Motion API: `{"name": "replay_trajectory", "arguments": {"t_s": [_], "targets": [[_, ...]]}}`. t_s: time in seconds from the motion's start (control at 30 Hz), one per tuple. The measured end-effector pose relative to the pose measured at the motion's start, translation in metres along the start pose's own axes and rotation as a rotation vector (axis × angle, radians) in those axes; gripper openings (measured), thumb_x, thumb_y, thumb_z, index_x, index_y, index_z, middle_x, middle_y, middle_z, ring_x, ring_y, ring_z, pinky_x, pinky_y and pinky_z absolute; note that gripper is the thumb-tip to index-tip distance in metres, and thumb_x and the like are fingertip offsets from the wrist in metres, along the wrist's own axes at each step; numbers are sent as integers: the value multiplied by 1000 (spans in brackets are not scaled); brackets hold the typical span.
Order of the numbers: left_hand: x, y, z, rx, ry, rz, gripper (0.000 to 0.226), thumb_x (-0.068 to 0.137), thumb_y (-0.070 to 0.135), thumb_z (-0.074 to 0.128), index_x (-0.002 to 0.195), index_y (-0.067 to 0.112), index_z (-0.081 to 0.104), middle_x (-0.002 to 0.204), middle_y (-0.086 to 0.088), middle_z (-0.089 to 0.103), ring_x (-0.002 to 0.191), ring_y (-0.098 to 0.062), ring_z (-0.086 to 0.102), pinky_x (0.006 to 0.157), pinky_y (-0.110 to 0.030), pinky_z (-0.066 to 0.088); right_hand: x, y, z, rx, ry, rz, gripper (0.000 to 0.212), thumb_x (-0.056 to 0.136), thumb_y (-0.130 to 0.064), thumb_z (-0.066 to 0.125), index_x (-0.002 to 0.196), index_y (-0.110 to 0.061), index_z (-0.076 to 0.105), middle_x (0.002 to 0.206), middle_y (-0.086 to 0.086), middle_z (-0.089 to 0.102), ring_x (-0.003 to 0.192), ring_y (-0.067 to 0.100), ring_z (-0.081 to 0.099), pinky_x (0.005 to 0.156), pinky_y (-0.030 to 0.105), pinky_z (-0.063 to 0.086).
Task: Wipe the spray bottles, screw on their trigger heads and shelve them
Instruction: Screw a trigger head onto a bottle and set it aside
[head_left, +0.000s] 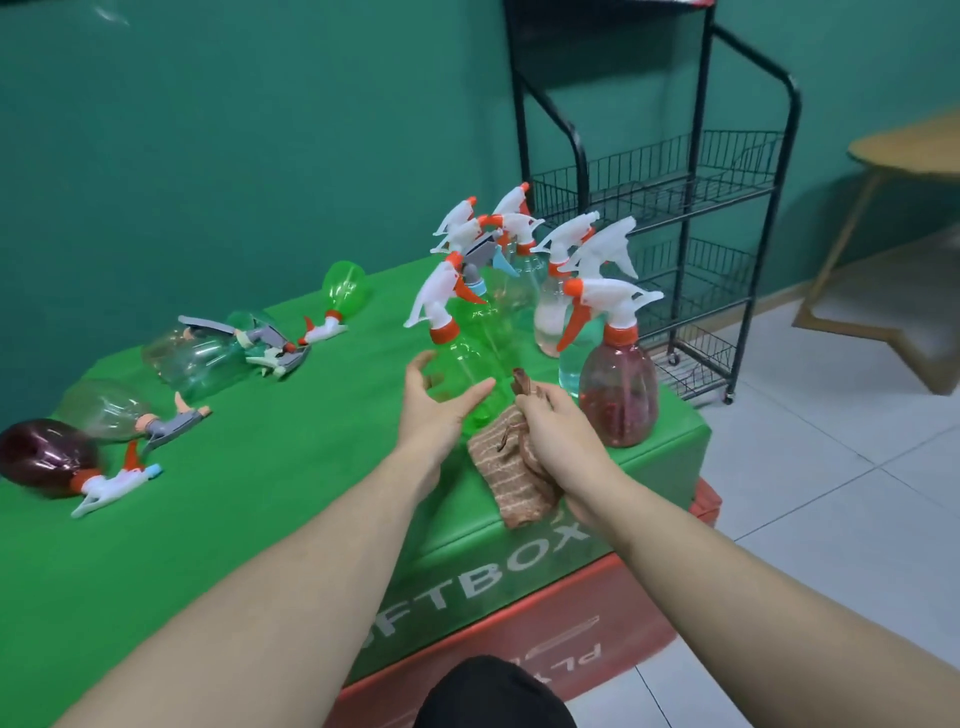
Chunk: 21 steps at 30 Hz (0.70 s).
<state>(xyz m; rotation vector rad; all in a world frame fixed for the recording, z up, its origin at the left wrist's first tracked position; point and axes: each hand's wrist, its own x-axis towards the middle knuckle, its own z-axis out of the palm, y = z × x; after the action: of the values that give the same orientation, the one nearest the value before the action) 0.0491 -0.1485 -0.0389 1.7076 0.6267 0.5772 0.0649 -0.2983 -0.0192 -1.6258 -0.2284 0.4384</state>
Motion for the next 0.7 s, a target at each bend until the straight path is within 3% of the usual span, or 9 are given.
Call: {"name": "replay_trajectory", "arguments": {"t_s": [0.13, 0.23, 0.4, 0.5, 0.6, 0.7], "targets": [[6, 2, 19, 24, -53, -10, 84, 77, 29, 91, 143, 35, 38, 147, -6, 50, 131, -22, 51, 114, -43, 41, 2, 3, -12, -13, -32, 12, 27, 104, -26, 46, 130, -22, 53, 101, -4, 63, 85, 7, 60, 64, 20, 44], [9, 3, 29, 73, -80, 18, 85, 77, 25, 90, 145, 32, 40, 149, -6, 48, 134, -23, 49, 116, -44, 40, 4, 7, -16, -25, -41, 23, 31, 102, -27, 46, 132, -25, 53, 104, -5, 63, 96, 11, 61, 75, 27, 46], [13, 3, 34, 87, -107, 18, 91, 75, 27, 92, 149, 31, 39, 151, -5, 44, 136, -22, 45, 117, -43, 38, 3, 10, -17, -41, -58, 19, 31, 103, -27, 46, 134, -25, 52, 102, -7, 61, 89, 6, 58, 70, 25, 42], [12, 2, 23, 89, -126, 10, 92, 79, 38, 88, 153, 34, 35, 146, -1, 43, 132, -21, 45, 112, -40, 41, 1, 9, -11, -45, -56, 18, 31, 103, -28, 47, 133, -26, 52, 102, -3, 64, 91, 11, 60, 76, 28, 44], [9, -3, 2, 110, -125, 10, 73, 91, 48, 73, 153, 33, 36, 147, 0, 42, 128, -19, 46, 101, -34, 39, -2, 6, 3, -38, -70, 9, 28, 103, -28, 47, 130, -28, 52, 102, -2, 65, 92, 14, 61, 78, 29, 45], [9, -13, -30, 204, -97, 26, 55, 99, 42, 65, 148, 28, 45, 149, -3, 44, 123, -17, 48, 99, -31, 38, -4, 2, 24, -40, -109, 7, 26, 103, -27, 46, 129, -27, 52, 100, 2, 66, 89, 18, 62, 78, 31, 46]]}}
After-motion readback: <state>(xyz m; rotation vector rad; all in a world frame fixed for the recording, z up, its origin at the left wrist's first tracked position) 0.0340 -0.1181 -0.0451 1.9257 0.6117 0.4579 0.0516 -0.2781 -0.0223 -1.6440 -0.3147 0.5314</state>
